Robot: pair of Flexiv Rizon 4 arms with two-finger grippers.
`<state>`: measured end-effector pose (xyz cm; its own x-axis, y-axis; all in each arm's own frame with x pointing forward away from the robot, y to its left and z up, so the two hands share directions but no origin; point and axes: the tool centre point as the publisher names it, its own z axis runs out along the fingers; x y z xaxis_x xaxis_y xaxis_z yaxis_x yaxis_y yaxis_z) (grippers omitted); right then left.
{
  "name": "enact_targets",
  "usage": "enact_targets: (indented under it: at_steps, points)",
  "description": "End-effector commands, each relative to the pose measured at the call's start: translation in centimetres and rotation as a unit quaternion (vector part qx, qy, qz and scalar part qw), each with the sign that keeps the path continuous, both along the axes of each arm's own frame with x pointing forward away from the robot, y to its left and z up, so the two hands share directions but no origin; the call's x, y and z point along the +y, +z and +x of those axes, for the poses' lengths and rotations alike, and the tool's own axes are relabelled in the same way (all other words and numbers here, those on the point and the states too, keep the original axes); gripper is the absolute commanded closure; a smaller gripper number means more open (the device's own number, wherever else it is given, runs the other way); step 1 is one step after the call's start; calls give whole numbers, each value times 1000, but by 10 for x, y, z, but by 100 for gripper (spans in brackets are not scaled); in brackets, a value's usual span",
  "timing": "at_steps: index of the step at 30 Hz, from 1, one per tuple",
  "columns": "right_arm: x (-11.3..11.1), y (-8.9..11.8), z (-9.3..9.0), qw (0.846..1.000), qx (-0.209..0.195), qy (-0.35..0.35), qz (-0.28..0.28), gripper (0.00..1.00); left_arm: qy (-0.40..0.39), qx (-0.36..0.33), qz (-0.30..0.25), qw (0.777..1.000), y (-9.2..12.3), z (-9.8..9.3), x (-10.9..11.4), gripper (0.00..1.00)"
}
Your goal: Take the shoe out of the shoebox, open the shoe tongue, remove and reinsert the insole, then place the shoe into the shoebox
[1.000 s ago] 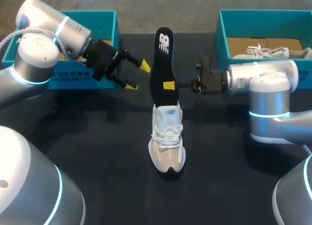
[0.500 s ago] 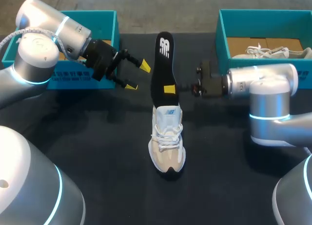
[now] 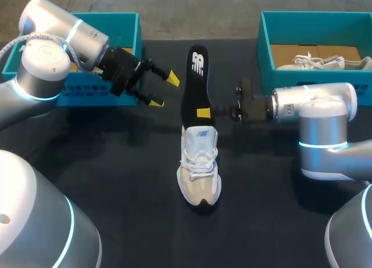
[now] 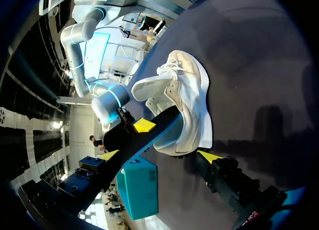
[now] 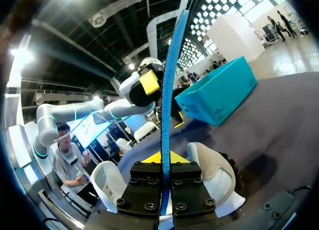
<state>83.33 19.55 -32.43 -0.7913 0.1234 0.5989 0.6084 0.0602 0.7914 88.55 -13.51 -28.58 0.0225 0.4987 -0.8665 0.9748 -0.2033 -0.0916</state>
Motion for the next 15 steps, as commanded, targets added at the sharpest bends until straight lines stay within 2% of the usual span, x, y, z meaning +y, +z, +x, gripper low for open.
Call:
enact_targets:
  at_steps: [1, 15]
  points:
    - [0, -1, -7, 1000, 2, -5, -4, 100, 0, -1, 0, 1000, 0, 0, -1, 0]
    - [0, -10, -14, 1000, 12, 2, -25, 100, 0, -1, 0, 1000, 0, 0, -1, 0]
